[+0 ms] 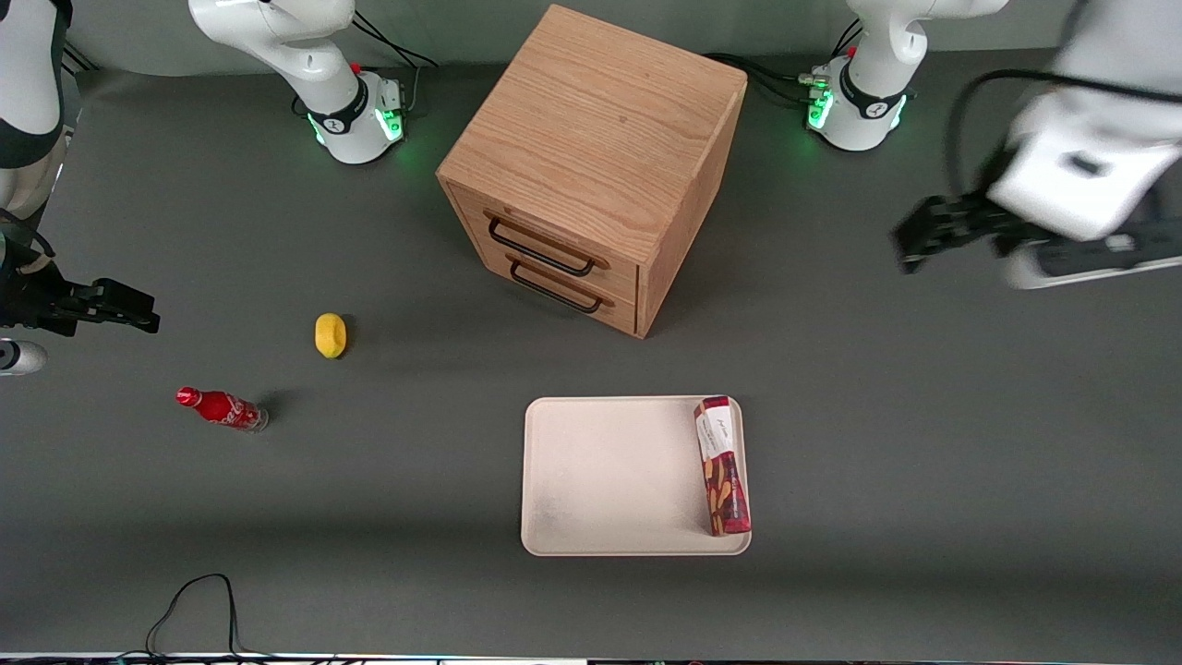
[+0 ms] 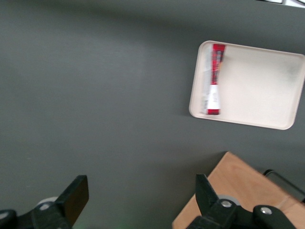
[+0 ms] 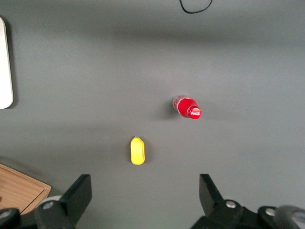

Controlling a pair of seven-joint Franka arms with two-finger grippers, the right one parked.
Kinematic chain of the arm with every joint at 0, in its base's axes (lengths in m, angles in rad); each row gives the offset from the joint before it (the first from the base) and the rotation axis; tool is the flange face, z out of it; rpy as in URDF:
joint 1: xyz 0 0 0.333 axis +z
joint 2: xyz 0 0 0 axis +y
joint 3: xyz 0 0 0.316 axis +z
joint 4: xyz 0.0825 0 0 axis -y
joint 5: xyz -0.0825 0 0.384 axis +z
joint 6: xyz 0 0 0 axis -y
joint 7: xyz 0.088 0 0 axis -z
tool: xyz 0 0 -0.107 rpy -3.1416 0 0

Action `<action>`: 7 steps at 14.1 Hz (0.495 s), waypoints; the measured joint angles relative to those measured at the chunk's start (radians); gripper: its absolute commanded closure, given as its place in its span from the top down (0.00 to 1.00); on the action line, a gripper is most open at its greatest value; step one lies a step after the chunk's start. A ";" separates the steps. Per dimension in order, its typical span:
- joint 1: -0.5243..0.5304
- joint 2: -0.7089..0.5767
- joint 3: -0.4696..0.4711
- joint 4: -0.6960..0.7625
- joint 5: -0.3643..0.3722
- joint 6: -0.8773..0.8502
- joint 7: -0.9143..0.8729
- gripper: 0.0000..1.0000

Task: Place red cookie box on tray

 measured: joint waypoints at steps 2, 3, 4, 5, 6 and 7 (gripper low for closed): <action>0.070 -0.022 0.001 -0.022 -0.014 -0.010 0.084 1.00; 0.100 -0.026 0.001 -0.040 -0.017 -0.009 0.122 1.00; 0.127 -0.027 0.001 -0.058 -0.022 -0.005 0.151 1.00; 0.153 -0.027 0.002 -0.076 -0.034 0.009 0.168 1.00; 0.173 -0.027 0.002 -0.093 -0.046 0.029 0.178 1.00; 0.185 -0.029 0.004 -0.115 -0.053 0.058 0.183 1.00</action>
